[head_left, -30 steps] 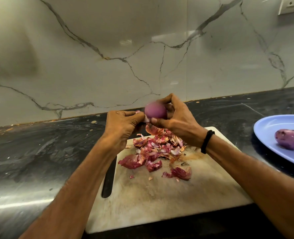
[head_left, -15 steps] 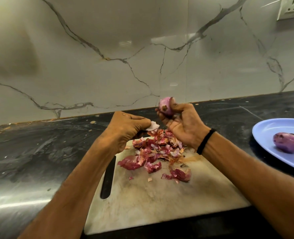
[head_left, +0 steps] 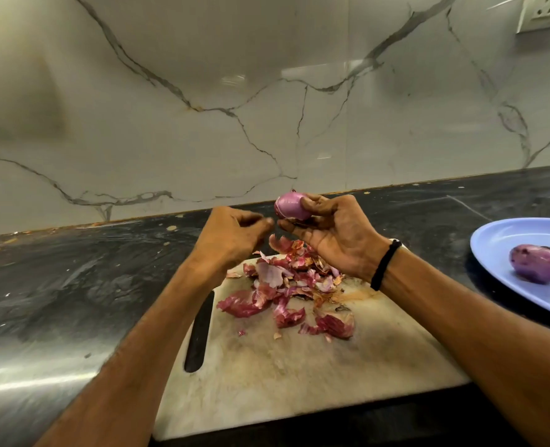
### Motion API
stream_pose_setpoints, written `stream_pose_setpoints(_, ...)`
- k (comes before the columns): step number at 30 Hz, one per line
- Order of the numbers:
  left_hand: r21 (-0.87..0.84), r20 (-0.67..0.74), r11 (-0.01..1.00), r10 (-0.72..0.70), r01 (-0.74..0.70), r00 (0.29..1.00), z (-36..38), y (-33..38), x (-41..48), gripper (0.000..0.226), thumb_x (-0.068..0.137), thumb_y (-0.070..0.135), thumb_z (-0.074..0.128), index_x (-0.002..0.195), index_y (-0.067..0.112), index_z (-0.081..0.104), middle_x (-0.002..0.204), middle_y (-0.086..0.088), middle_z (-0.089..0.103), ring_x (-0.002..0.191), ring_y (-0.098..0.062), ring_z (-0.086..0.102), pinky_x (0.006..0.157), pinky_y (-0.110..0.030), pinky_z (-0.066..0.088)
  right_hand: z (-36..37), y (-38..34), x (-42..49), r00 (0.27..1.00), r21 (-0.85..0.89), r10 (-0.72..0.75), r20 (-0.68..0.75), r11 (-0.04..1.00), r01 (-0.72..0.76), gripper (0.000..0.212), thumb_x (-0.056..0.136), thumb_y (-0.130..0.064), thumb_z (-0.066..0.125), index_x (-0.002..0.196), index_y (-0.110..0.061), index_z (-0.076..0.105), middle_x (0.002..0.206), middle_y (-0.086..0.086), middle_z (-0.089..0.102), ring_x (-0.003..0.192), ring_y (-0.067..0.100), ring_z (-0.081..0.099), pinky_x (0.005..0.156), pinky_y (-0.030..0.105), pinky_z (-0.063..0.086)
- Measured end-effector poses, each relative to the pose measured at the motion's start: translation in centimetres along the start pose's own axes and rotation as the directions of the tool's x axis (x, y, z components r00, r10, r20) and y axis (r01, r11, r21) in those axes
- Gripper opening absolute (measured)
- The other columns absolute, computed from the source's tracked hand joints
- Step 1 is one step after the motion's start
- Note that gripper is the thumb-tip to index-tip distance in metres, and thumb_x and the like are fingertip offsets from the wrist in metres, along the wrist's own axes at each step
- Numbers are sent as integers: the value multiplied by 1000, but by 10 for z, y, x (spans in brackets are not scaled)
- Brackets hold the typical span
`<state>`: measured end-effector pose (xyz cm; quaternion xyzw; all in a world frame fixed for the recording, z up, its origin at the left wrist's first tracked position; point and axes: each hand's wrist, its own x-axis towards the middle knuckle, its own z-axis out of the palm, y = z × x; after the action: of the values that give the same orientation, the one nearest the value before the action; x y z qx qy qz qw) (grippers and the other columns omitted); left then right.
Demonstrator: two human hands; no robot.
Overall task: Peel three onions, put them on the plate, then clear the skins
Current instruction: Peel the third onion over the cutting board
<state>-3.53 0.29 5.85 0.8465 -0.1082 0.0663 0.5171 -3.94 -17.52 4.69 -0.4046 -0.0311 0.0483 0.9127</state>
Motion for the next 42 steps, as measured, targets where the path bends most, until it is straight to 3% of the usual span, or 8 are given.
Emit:
stream_pose_setpoints(8,-142,-43,973,179,-184,983,6,4,-2,26,85,29,74,108,16,78,92,2,79,75,-2,72,72,-18,58,7,5,-4,992,-137,-82,97,986,95,29,88,-11,63,113,5,60,112,21,62,95,26,67,89,40,57)
stream_pose_setpoints(13,-223,-13,957,186,-185,982,2,6,0,32,83,26,73,112,13,76,101,-3,78,92,-13,75,88,-32,60,6,4,-1,990,-186,-87,111,977,107,46,84,-18,68,119,9,58,119,24,62,106,31,66,97,43,52)
stream_pose_setpoints(20,30,-75,964,266,-264,961,4,4,-1,32,86,28,77,115,15,75,104,-2,78,89,-10,74,85,-35,62,3,5,-3,983,-309,-123,139,937,161,37,92,-7,62,125,8,55,122,27,61,109,34,64,89,38,57)
stream_pose_setpoints(26,179,-143,926,358,-332,923,11,9,-7,31,85,24,79,114,11,75,100,-6,78,73,6,65,67,-5,53,3,7,-3,980,-375,-140,143,908,184,37,90,-6,62,124,8,55,122,27,62,111,38,63,92,44,55)
stream_pose_setpoints(32,241,-183,897,416,-370,891,13,7,-11,27,86,25,77,109,12,77,87,-3,78,66,2,67,64,-11,56,5,9,-4,979,-384,-142,145,904,188,38,90,-12,63,120,10,58,121,30,61,111,40,62,92,47,54)
stream_pose_setpoints(37,166,-212,932,354,-323,911,8,1,-4,19,91,27,74,103,14,79,79,0,76,64,-6,71,60,-18,58,9,5,-7,986,-308,-62,156,945,108,48,88,-26,64,120,9,59,125,28,59,112,38,61,102,48,48)
stream_pose_setpoints(40,-48,-289,988,125,-145,949,6,-2,3,32,94,37,69,80,9,79,74,-16,74,61,-18,64,61,-40,59,9,0,-10,994,-189,-33,102,981,52,43,90,-25,62,118,8,55,118,27,59,100,35,64,98,45,51)
stream_pose_setpoints(42,-158,-290,987,-32,-15,956,1,1,3,32,93,35,70,76,9,77,77,-15,74,66,-18,63,60,-33,56,9,-5,-12,998,-92,-23,57,995,28,39,92,-23,60,117,5,54,114,24,57,92,33,65,91,40,55)
